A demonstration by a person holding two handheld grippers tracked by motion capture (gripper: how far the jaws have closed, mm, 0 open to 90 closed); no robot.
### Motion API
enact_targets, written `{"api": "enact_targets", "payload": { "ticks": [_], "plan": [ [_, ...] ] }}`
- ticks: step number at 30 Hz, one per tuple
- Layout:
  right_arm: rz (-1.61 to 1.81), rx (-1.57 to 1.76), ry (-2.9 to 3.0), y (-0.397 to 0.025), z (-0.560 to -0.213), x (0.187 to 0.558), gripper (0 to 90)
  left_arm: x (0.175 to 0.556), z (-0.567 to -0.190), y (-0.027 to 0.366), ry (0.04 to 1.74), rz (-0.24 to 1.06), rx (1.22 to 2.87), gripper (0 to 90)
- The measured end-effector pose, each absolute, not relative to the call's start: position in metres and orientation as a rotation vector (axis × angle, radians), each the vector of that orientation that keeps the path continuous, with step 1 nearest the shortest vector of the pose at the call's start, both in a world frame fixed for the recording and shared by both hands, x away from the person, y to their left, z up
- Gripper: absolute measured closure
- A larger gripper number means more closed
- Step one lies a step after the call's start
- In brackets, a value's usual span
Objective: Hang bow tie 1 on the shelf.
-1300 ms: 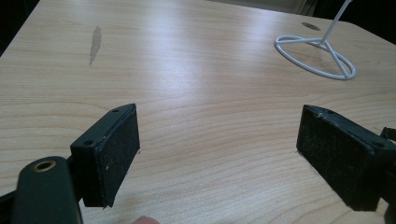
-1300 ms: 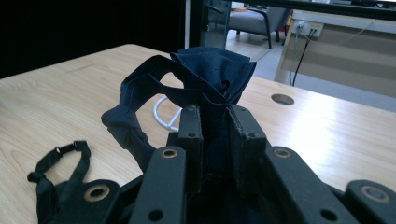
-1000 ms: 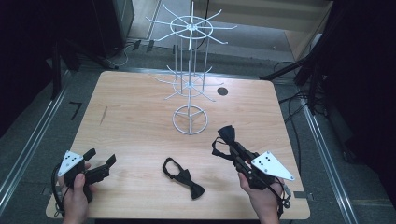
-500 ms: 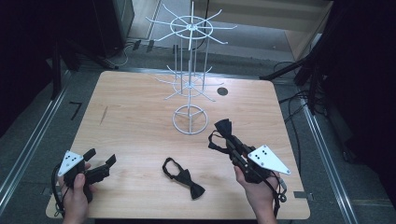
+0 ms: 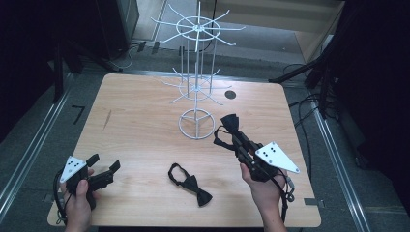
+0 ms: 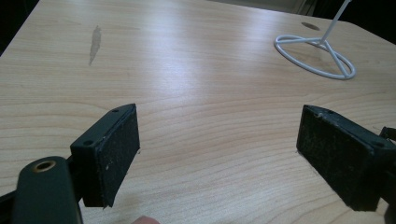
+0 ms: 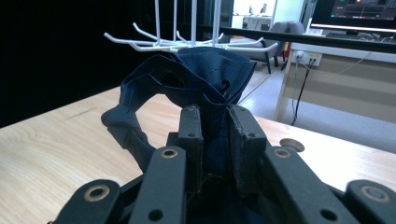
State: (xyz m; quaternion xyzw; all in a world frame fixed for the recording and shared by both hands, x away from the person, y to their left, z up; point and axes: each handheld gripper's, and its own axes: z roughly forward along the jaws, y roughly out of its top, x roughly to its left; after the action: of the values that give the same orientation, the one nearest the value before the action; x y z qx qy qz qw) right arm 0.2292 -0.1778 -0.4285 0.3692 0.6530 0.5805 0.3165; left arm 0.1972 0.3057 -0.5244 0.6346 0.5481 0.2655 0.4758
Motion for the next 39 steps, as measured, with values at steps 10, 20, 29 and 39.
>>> {"api": "enact_targets", "payload": {
  "ticks": [10, 20, 29, 39],
  "plan": [
    [1.548, 0.983, 1.68, -0.174, -0.423, 0.241, 77.8, 0.197, -0.524, 0.306, 1.34, 0.647, 1.551, 14.1],
    [1.552, 0.991, 1.658, -0.172, -0.416, 0.249, 77.8, 0.197, -0.524, 0.306, 1.34, 0.646, 1.553, 14.1],
    [1.547, 0.99, 1.648, -0.169, -0.412, 0.257, 77.7, 0.197, -0.524, 0.306, 1.338, 0.644, 1.554, 14.1],
    [1.545, 0.999, 1.637, -0.166, -0.409, 0.268, 77.7, 0.197, -0.524, 0.306, 1.337, 0.644, 1.555, 14.1]
  ]
}}
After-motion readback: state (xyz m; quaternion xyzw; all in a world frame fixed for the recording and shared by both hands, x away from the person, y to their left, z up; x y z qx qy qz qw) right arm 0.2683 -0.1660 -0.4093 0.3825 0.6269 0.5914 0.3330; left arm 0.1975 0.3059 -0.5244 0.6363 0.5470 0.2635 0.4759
